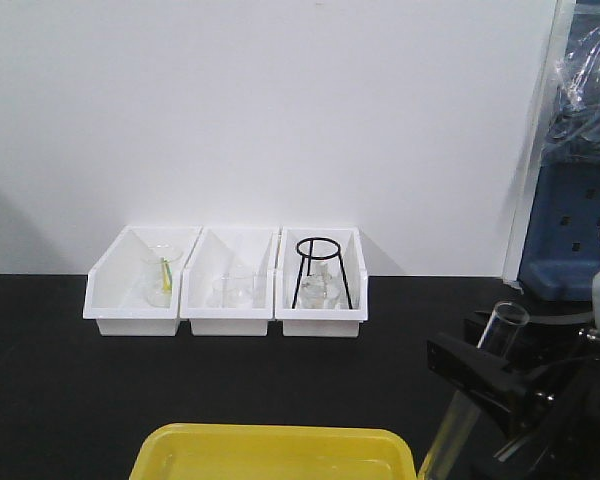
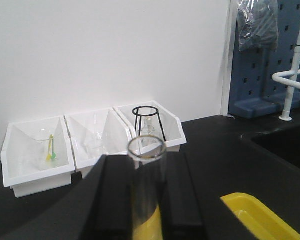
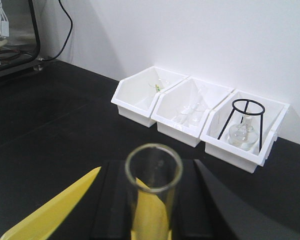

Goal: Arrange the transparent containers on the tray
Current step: 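Lower both held tubes toward the yellow tray, then set the tubes down in the yellow tray and open both grippers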

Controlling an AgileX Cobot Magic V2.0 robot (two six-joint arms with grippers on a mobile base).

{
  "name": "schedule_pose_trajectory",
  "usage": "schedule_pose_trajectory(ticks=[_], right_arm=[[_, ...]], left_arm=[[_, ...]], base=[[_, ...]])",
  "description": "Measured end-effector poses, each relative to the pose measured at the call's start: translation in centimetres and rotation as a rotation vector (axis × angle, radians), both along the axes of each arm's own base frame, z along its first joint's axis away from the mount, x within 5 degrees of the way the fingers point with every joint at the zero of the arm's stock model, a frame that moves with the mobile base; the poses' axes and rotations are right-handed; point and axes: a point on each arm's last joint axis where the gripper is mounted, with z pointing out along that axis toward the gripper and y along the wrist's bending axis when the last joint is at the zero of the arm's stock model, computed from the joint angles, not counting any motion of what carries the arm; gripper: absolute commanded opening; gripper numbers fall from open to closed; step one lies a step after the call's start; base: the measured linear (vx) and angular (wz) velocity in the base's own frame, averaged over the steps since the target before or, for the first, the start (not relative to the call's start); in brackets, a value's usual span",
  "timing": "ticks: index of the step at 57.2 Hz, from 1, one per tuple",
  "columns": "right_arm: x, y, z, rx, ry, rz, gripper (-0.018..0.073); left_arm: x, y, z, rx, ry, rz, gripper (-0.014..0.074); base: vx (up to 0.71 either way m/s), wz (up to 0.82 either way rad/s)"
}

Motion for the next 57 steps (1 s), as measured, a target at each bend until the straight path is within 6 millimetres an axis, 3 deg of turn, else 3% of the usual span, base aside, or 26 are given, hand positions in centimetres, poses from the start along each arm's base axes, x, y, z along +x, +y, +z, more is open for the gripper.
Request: schedule_pose_trajectory(ticks=[13,23,32,43,57], right_arm=[[3.0,2.3,-2.5,-0.011,0.157,-0.023,-0.0008],[6.8,5.1,-4.0,-0.002,0.31,-0.068,-0.0008],[10.0,7.5,-6.2,-0.039,0.453,-0.12,-0.0008],[13.0,9.1,-9.5,-0.087,0.567,-0.168,-0.0008],[16.1,7.8,-13.7,-0.076,0.698,-0.298,-0.0008]], left_arm=[[2.9,-1.2,-0.7,0.029,0.114,0.002,0.0201],[7.5,-3.0,-0.2,0.049,0.255,0.01,0.0202],[11.5,-5.0,-1.1,0.074,0.372,0.001,0.0203],[14.4,-8.2,-4.9,0.124,0.522,-0.045,0.0203],[16.8,-10.1,-10.9,0.165,0.69,-0.045,0.0209]], base=[[0.0,0.0],[0.0,0.0],[0.0,0.0],[0.0,0.0],[0.0,0.0]])
